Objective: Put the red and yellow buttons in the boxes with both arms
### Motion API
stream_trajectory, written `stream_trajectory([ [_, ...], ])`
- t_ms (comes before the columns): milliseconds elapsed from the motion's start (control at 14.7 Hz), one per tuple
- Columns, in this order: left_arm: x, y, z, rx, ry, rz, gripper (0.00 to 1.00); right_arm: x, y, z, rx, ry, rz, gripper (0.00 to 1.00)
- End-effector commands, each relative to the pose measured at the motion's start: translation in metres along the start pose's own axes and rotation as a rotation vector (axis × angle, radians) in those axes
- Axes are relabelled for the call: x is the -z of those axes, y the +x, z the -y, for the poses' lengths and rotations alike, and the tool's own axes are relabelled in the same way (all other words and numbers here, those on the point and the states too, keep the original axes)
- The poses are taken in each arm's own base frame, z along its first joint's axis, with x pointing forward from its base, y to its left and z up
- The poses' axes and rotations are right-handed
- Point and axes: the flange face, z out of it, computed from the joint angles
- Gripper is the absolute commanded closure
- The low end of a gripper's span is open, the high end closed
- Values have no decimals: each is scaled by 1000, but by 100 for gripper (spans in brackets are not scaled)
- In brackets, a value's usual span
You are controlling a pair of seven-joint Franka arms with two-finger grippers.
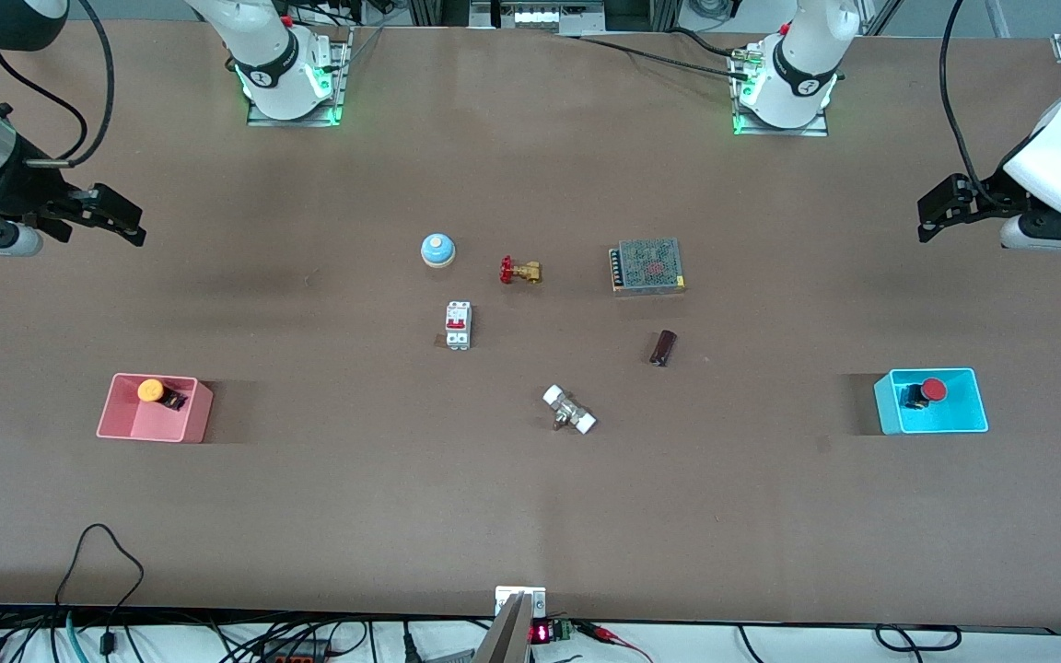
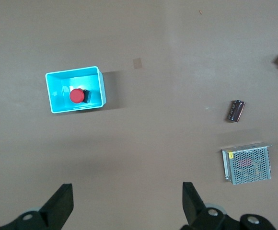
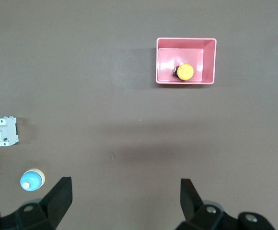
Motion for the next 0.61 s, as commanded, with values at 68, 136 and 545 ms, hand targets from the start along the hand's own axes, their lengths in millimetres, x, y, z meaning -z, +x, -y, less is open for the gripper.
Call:
stream_trajectory([
  [68, 11, 5, -13, -24, -13, -8, 0, 0, -1, 1, -5, 11, 20, 0],
  [136, 10, 4, -13, -30, -14, 6, 0, 0, -1, 0, -8, 12, 23, 0],
  [545, 6, 0, -11, -26, -15, 47, 0, 1, -1, 1, -9, 11, 20, 0],
])
